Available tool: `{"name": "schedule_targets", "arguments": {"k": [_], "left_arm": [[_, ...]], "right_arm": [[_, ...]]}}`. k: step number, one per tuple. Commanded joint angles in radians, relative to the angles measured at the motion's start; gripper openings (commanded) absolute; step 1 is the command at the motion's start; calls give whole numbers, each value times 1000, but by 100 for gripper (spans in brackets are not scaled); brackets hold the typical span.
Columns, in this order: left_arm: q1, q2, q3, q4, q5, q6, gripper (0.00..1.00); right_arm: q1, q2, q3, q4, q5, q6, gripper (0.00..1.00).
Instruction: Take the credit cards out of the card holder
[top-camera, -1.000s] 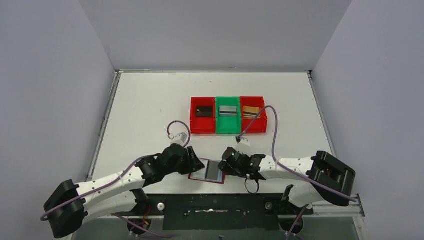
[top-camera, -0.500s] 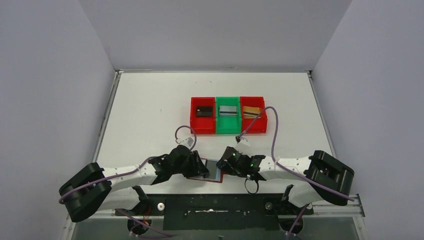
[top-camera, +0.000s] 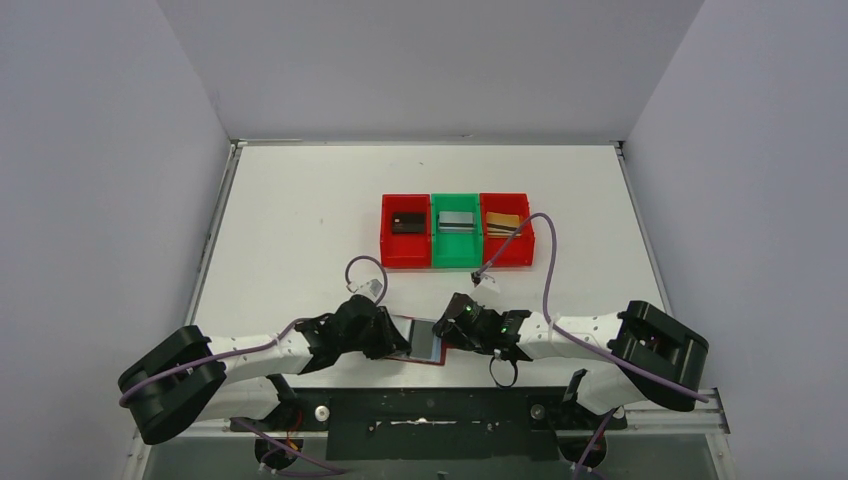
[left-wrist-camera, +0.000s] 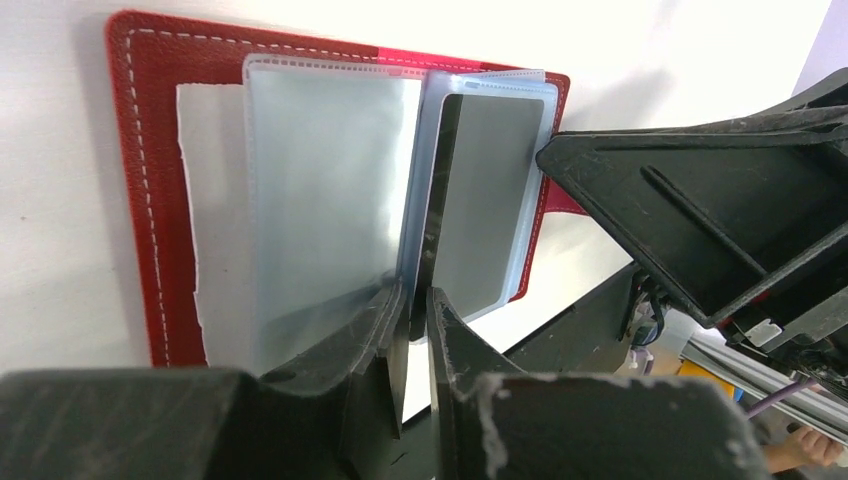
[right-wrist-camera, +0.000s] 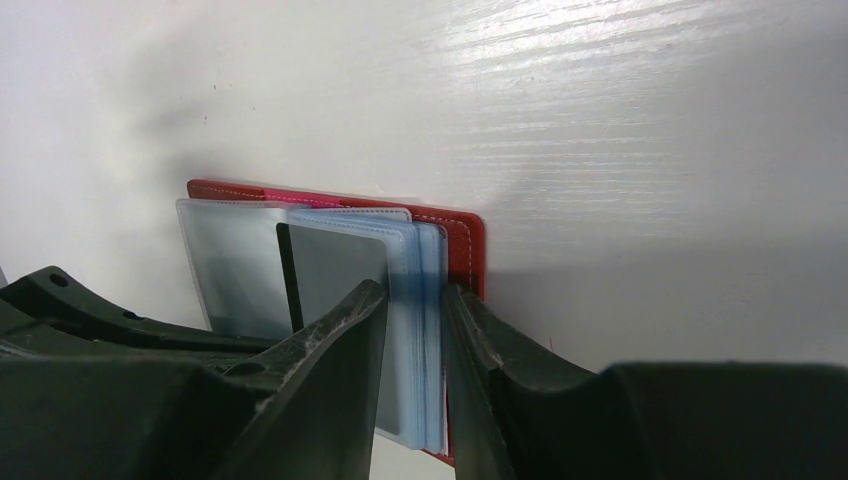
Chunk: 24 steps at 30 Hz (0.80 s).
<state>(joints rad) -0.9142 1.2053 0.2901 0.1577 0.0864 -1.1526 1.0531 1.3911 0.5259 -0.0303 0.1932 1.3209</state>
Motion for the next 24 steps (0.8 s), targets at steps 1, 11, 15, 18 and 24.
{"name": "schedule_targets", "arguments": {"k": [1, 11, 15, 18, 24], "left_arm": [[6, -14, 3, 36, -25, -13, 10], [6, -65, -30, 22, -44, -27, 0], [6, -74, -36, 19, -45, -29, 0], [7, -76, -36, 19, -45, -30, 0], [6, -79, -32, 16, -41, -29, 0]], "right_arm": [[-3, 30, -23, 10, -23, 1, 30], [-3, -51, 19, -52, -24, -71, 39], [12, -68, 52, -65, -16, -93, 42], [40, -33, 100, -83, -2, -113, 38], [84, 83, 210, -123, 27, -121, 26]]}}
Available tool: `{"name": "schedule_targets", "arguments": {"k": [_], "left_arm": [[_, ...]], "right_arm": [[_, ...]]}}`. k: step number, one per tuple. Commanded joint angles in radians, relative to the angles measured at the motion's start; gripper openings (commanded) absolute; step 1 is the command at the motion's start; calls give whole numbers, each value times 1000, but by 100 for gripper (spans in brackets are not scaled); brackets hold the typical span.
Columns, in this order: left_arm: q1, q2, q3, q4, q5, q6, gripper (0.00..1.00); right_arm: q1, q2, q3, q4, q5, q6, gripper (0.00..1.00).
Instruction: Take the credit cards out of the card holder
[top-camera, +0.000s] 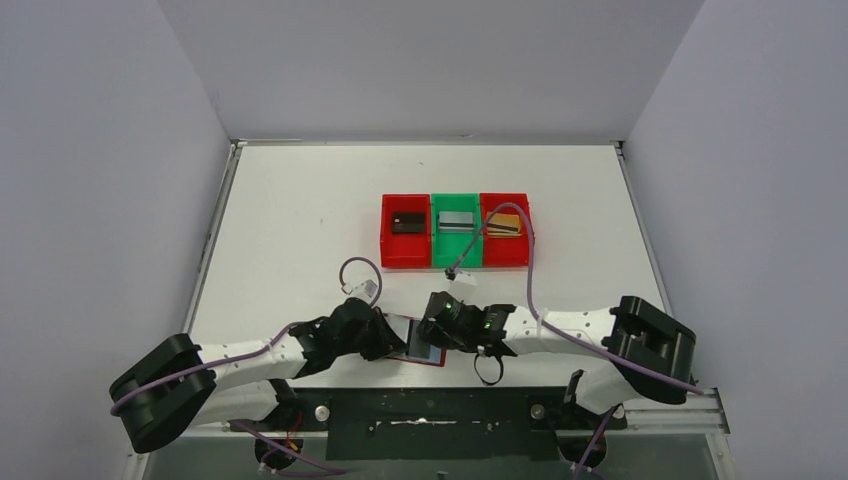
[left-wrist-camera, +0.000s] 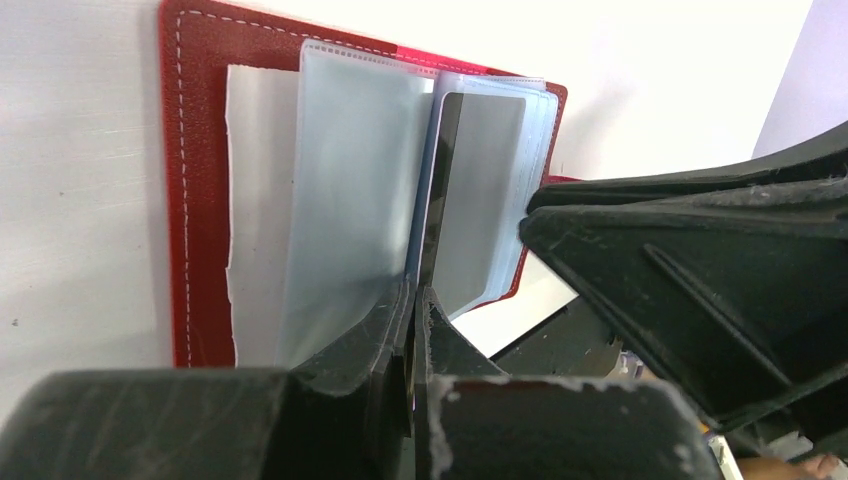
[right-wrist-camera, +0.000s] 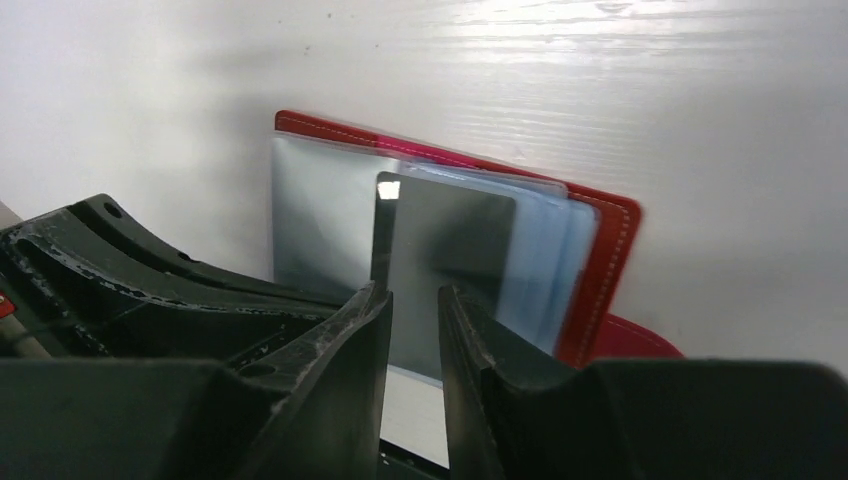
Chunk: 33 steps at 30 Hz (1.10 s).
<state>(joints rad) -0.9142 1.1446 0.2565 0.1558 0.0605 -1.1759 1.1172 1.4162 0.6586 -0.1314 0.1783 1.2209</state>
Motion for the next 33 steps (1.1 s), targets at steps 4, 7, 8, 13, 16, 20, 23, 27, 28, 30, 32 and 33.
{"name": "schedule_targets", "arguments": {"k": [4, 7, 8, 13, 16, 20, 23, 27, 28, 30, 32, 33], "left_arm": [[7, -24, 5, 9, -15, -3, 0], [7, -34, 8, -9, -23, 3, 0], [8, -38, 12, -21, -30, 7, 0], [11, -62, 30, -90, -66, 18, 0], [19, -80, 27, -95, -72, 13, 0], [28, -74, 15, -15, -30, 23, 7], [36, -35, 19, 57, 26, 41, 24], [63, 59, 48, 84, 82, 68, 34], [69, 74, 53, 90, 92, 71, 35], [89, 97, 49, 118, 111, 73, 35], [125, 117, 44, 144, 147, 77, 35], [137, 123, 42, 162, 161, 82, 35]], "right_arm": [[21, 129, 121, -131, 68, 22, 19], [22, 143, 119, -197, 89, 62, 17], [23, 146, 113, -210, 91, 73, 17], [22, 158, 87, -242, 93, 113, 17], [28, 156, 76, -236, 94, 124, 17], [28, 159, 75, -221, 89, 117, 17], [28, 161, 71, -197, 77, 107, 18], [23, 157, 44, -138, 48, 103, 18], [21, 155, 38, -128, 44, 104, 18], [19, 150, 26, -113, 36, 106, 18], [15, 143, 13, -97, 31, 110, 18], [12, 139, 6, -89, 27, 110, 18]]}}
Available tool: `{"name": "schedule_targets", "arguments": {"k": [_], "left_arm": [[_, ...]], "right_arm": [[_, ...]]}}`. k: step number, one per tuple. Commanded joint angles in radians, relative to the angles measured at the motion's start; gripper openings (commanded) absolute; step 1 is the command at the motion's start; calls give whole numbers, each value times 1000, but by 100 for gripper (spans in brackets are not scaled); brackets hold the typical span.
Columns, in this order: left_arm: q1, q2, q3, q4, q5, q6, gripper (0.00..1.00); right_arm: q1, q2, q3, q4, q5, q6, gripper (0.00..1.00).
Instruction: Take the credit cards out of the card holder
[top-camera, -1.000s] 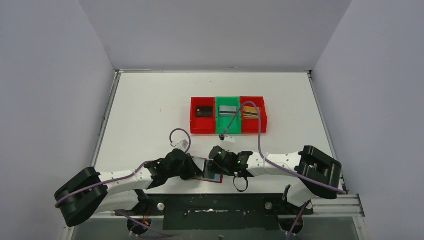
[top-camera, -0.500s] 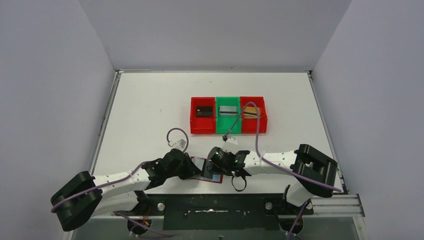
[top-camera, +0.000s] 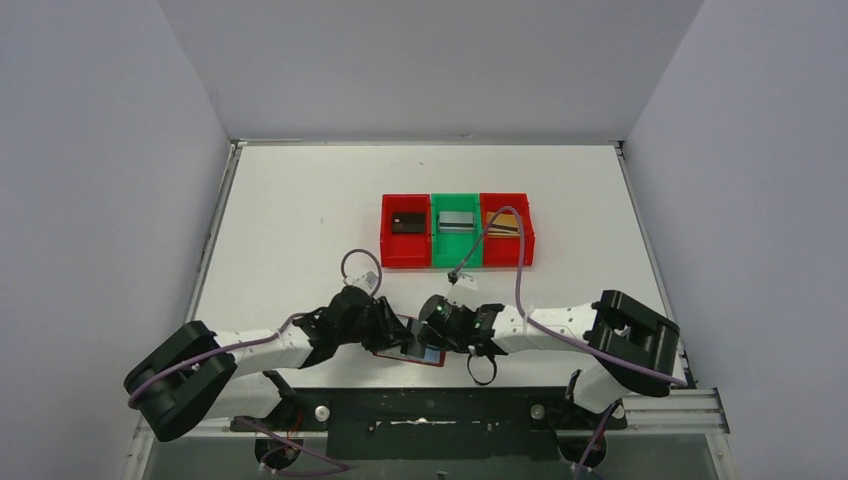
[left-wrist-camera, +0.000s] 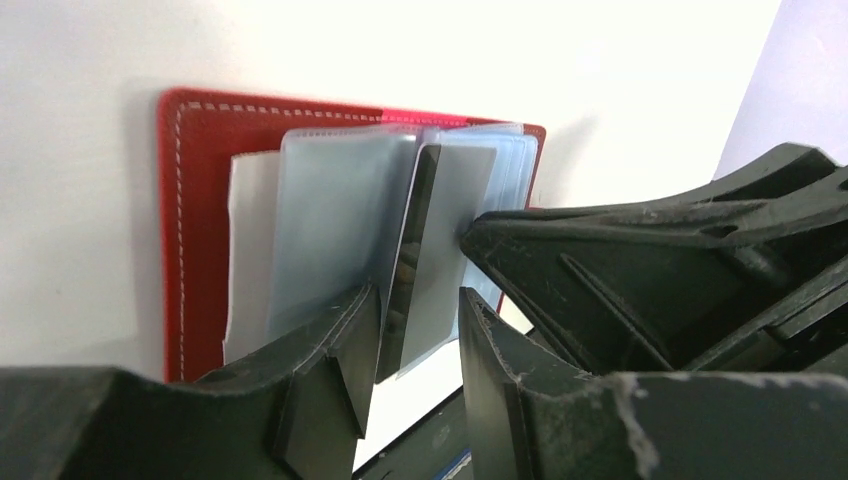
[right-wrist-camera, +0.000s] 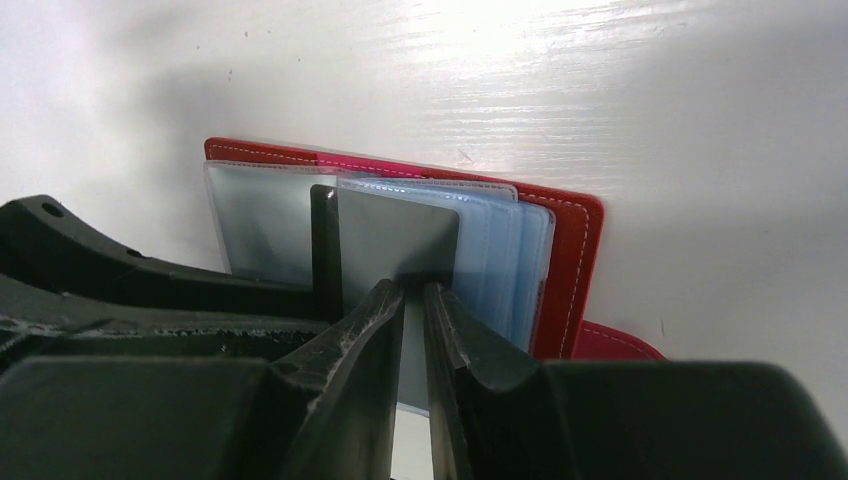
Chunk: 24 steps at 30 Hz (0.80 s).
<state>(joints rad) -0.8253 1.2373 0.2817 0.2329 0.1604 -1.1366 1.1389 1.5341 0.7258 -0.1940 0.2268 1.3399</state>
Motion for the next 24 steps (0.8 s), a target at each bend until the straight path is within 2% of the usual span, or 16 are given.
{"name": "schedule_targets", "arguments": {"k": [1, 6, 12, 16, 18, 24], "left_arm": [[58, 32, 15, 96, 72, 48, 35], [112, 52, 3, 122, 132, 71, 31], [117, 147, -23, 218, 219, 100, 26], [118, 183, -61, 287, 225, 63, 6], [119, 185, -71, 279, 209, 46, 0], [119, 123, -73, 189, 146, 52, 0]], "right_arm": [[-12, 17, -67, -18, -24, -10, 18], [-21, 2, -95, 19, -36, -5, 18], [-32, 1, -115, 59, -56, -8, 18], [-34, 4, -117, 58, -58, -6, 18], [-35, 0, -119, 56, -57, -1, 18], [-36, -2, -121, 45, -52, 7, 18]]}}
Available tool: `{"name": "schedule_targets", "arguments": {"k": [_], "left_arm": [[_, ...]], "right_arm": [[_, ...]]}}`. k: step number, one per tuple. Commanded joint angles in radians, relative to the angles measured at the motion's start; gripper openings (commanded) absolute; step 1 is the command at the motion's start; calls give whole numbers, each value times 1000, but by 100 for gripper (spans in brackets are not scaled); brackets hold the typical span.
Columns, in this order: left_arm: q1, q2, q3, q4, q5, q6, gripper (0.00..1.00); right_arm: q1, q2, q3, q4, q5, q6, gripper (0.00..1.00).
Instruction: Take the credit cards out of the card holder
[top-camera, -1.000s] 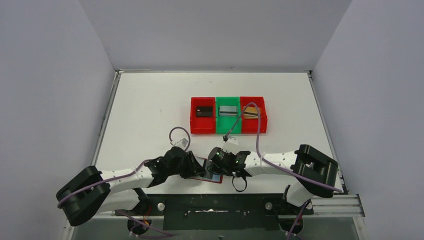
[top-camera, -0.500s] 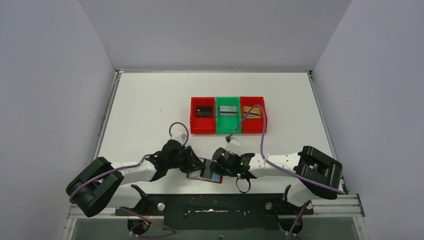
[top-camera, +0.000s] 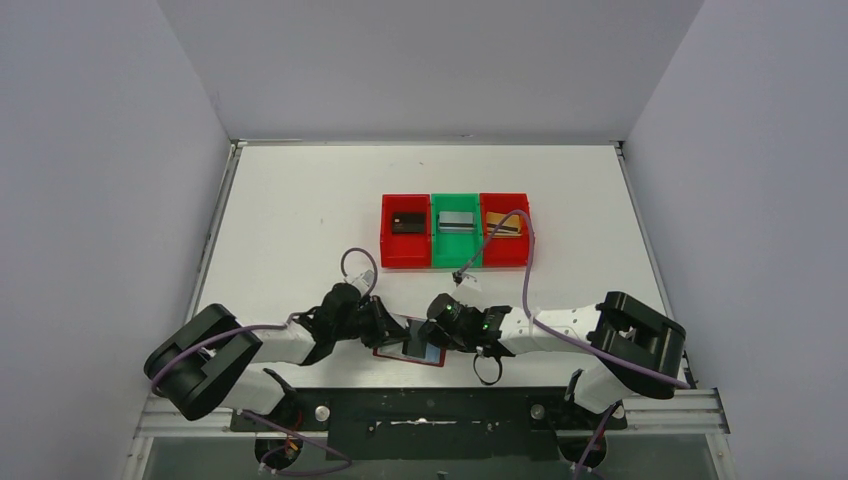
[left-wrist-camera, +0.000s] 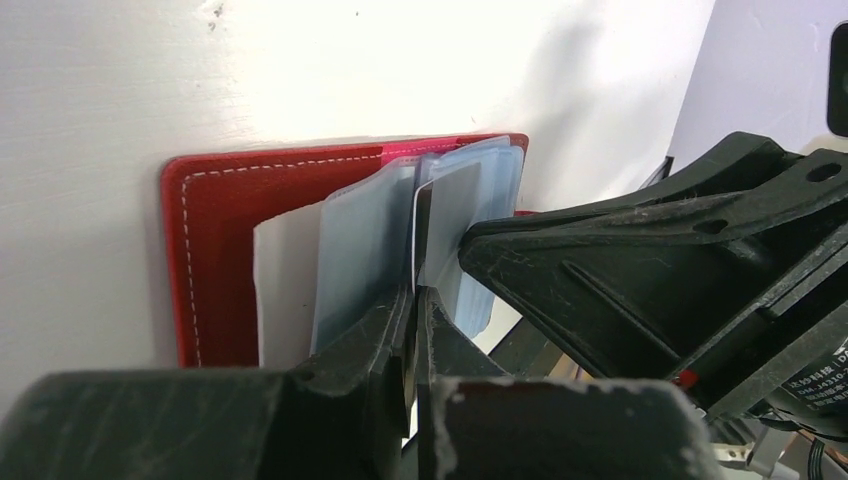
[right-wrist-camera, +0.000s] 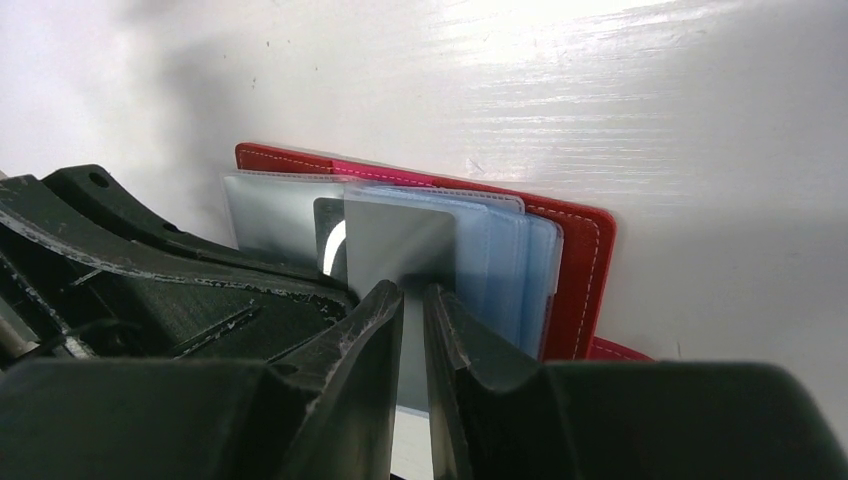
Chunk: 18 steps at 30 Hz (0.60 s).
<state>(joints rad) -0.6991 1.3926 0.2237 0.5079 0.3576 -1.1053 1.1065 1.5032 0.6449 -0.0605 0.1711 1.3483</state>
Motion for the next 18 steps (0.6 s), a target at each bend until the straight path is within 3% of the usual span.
{"name": "schedule_targets", "arguments": {"k": [1, 9, 16, 18], "left_arm": [[-6, -48, -12, -110, -63, 27, 0], [-3, -96, 3, -132, -56, 45, 16], [-4, -41, 24, -89, -1, 46, 19], [-4, -47, 21, -94, -14, 44, 12]], "right_arm": [[-4, 29, -40, -90, 4, 1, 18], [-5, 28, -40, -93, 6, 0, 18], [-6, 26, -42, -97, 7, 3, 19], [-6, 26, -41, -104, 9, 7, 19]]}}
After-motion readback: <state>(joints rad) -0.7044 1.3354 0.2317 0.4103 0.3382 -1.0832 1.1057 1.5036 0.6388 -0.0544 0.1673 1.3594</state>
